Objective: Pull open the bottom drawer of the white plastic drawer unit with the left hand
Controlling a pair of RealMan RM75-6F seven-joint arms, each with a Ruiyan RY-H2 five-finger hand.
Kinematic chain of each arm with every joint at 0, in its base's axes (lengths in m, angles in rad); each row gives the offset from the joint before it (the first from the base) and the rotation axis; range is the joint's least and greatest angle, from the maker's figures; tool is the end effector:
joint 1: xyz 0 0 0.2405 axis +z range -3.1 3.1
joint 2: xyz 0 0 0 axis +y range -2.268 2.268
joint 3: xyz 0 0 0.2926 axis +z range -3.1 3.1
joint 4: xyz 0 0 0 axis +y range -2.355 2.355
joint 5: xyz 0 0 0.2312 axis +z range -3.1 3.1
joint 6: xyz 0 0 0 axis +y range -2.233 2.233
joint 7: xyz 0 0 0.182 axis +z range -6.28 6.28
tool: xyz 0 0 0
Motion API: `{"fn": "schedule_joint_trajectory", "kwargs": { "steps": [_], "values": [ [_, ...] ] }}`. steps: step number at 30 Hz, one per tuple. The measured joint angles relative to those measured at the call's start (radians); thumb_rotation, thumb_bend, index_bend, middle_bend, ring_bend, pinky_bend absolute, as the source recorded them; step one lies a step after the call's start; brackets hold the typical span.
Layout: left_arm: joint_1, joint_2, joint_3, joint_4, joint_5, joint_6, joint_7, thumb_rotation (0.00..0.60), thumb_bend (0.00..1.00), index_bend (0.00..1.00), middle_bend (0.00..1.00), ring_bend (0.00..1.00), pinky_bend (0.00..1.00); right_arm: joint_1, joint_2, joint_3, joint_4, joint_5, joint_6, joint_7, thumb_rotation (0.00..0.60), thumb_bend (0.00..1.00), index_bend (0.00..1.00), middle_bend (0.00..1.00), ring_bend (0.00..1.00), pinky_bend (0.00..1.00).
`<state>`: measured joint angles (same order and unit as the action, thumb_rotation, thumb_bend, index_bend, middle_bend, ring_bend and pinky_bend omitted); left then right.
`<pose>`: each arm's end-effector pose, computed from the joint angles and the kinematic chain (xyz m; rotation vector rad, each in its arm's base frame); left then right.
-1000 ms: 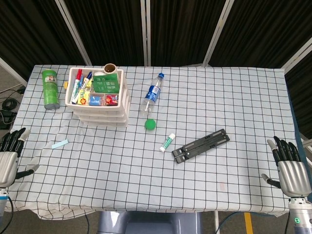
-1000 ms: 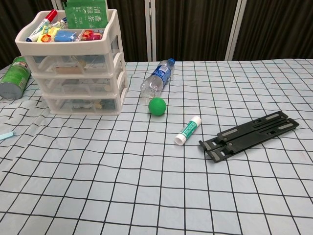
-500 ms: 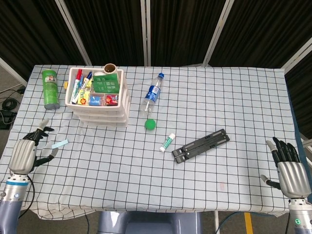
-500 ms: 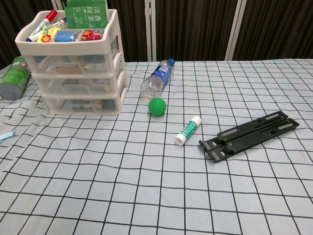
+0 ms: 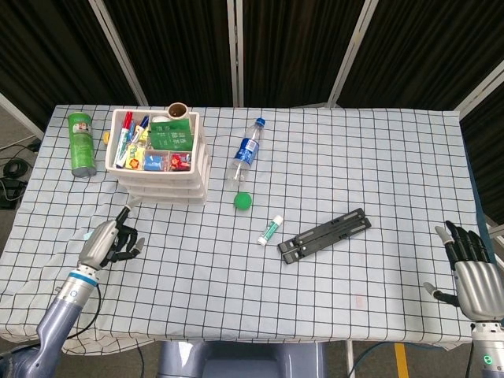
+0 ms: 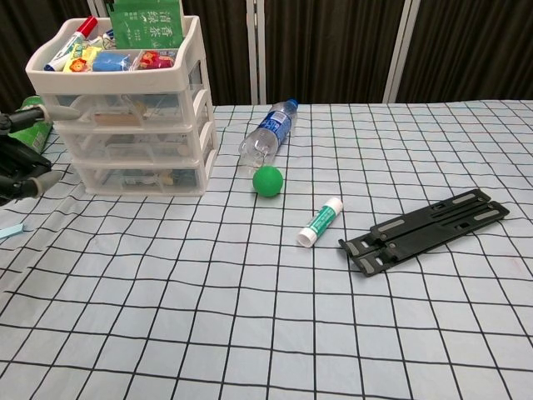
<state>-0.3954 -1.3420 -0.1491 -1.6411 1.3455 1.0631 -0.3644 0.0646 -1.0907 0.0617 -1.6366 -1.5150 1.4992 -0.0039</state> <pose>-0.2589 0.3259 0.0227 -1.4309 -1.5741 -1.2609 -0.3483 -0.2189 0.1665 1.3747 -0.8842 0.9129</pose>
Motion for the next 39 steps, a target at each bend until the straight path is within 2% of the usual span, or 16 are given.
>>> {"fn": "schedule_joint_trajectory", "kwargs": {
  "steps": [7,12,15,39],
  "values": [
    [-0.041,-0.035,-0.018,0.003,-0.076,-0.074,-0.01,0.6,0.58,0.0,0.82,0.88,0.75,-0.004,0.01,-0.001,-0.004,-0.002,0.003,0.025,0.6,0.02,0.0,0.0,0.0,0.0],
    [-0.064,-0.052,-0.029,0.033,-0.14,-0.131,-0.026,0.6,0.75,0.0,0.82,0.88,0.75,-0.001,0.017,-0.001,-0.005,0.004,-0.009,0.043,0.6,0.02,0.0,0.0,0.0,0.0],
    [-0.08,-0.067,-0.038,0.055,-0.18,-0.162,-0.029,0.6,0.78,0.0,0.82,0.88,0.75,-0.001,0.02,-0.002,-0.007,0.008,-0.015,0.048,0.6,0.02,0.0,0.0,0.0,0.0],
    [-0.187,-0.173,-0.084,0.197,-0.361,-0.303,0.043,0.6,0.78,0.0,0.82,0.88,0.75,0.006,0.021,0.0,-0.006,0.022,-0.036,0.057,0.6,0.02,0.0,0.0,0.0,0.0]
  ]
}}
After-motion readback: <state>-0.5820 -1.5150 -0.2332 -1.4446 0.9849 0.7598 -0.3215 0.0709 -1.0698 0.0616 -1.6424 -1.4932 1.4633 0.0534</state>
